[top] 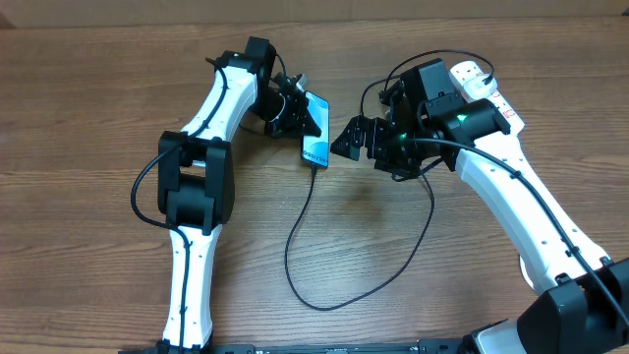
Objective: Plug charger to phone and switch on socket
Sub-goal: 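Set the phone flat on the table and open the left gripper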
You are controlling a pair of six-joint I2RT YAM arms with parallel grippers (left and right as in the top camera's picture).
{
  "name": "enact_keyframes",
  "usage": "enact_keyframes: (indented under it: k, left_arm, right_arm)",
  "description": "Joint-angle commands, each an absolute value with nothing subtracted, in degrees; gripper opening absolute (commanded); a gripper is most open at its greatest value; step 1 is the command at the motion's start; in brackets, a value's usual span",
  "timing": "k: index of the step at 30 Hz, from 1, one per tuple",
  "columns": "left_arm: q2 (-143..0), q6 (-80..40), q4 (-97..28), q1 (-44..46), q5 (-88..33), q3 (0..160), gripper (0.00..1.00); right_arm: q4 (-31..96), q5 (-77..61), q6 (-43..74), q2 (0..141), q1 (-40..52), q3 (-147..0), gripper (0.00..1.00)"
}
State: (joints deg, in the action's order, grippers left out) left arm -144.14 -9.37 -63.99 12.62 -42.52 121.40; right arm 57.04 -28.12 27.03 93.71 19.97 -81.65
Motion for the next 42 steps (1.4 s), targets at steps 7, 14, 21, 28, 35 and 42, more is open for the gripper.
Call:
enact_keyframes:
  k: [7, 14, 21, 28, 35, 42]
  left_arm:
    - [-144.0, -12.5, -62.5, 12.0, -40.0, 121.9, 0.04]
    - [-144.0, -14.2, -62.5, 12.0, -36.5, 121.9, 0.06]
    - [-144.0, -14.4, -62.5, 12.0, -33.6, 121.9, 0.13]
    - [-144.0, -14.4, -63.0, 12.0, -30.6, 121.9, 0.25]
    - [-144.0, -14.4, -64.9, 12.0, -25.1, 121.9, 0.34]
    - [-144.0, -14.4, -66.0, 12.0, -20.1, 121.9, 0.42]
  right_arm:
    - [56.8, -28.4, 27.2, 93.4, 19.9, -82.5, 1.0]
    - [56.9, -28.4, 27.2, 93.4, 19.9, -82.5, 1.0]
    - [56.9, -28.5, 27.2, 93.4, 19.9, -82.5, 1.0]
    - [56.9, -28.7, 27.2, 93.4, 19.9, -82.5, 1.0]
    - [57.1, -28.7, 27.2, 93.4, 19.9, -82.5, 1.0]
    - [57.4, -28.7, 27.1, 93.4, 19.9, -82.5, 1.0]
